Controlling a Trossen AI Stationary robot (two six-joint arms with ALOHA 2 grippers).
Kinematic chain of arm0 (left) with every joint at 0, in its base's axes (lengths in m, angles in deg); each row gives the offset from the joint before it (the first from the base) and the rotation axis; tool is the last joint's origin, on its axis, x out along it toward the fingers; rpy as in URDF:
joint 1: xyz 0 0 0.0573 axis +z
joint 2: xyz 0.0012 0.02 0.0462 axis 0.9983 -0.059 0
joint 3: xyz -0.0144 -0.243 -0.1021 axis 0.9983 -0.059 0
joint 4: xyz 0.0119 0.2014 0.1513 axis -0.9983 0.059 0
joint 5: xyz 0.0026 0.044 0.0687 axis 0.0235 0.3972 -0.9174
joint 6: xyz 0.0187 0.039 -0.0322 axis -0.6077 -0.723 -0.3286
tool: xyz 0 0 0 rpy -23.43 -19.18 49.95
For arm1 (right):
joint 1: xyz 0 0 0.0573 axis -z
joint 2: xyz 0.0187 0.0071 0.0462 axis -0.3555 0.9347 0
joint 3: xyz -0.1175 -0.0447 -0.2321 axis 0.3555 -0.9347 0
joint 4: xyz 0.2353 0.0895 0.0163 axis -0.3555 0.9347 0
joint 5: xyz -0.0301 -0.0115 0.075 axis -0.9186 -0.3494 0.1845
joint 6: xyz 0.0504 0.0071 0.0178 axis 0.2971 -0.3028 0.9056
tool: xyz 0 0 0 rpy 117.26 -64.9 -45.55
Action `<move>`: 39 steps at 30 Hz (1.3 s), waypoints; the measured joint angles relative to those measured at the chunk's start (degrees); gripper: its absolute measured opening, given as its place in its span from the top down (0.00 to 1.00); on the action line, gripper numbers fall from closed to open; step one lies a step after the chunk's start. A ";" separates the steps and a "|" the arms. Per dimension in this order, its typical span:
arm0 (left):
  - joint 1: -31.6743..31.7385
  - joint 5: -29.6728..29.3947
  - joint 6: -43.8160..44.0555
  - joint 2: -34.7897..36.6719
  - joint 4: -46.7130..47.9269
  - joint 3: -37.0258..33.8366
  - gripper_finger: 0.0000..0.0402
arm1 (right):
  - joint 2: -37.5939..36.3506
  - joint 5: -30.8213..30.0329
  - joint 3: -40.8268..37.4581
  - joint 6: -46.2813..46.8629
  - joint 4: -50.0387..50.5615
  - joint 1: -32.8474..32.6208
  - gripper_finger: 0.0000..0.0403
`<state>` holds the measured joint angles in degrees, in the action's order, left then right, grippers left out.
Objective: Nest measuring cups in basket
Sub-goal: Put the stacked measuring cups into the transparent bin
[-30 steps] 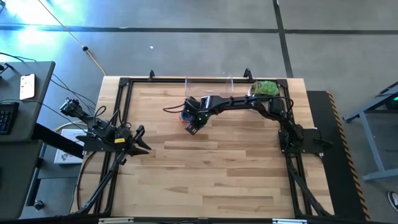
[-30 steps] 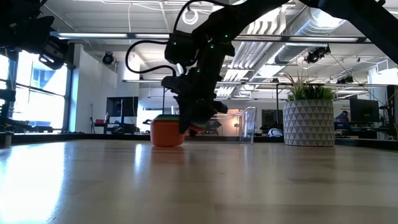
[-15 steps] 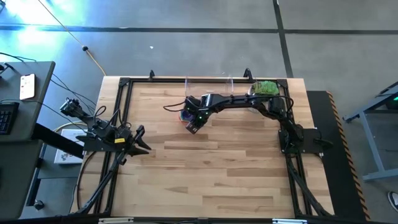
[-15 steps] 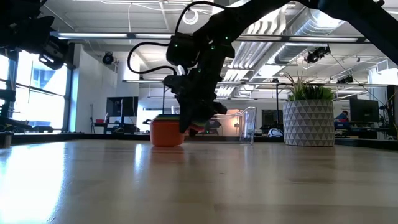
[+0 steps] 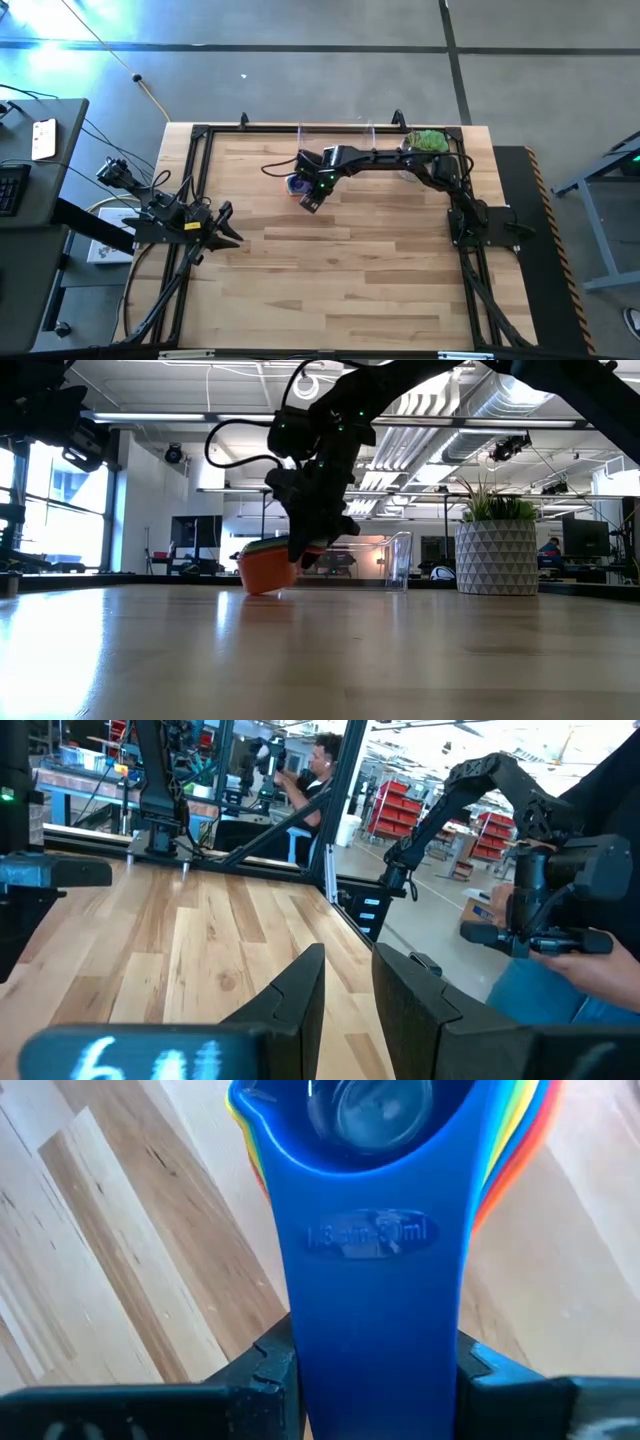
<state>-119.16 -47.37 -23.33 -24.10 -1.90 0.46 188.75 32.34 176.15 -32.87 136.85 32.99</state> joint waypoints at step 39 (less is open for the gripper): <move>-0.02 0.01 0.02 0.01 0.01 0.00 0.81 | -3.62 21.47 -0.15 -9.70 -9.47 6.55 0.95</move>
<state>-119.17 -47.36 -23.31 -24.08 -1.89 0.46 185.13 53.81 176.00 -42.57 127.39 39.54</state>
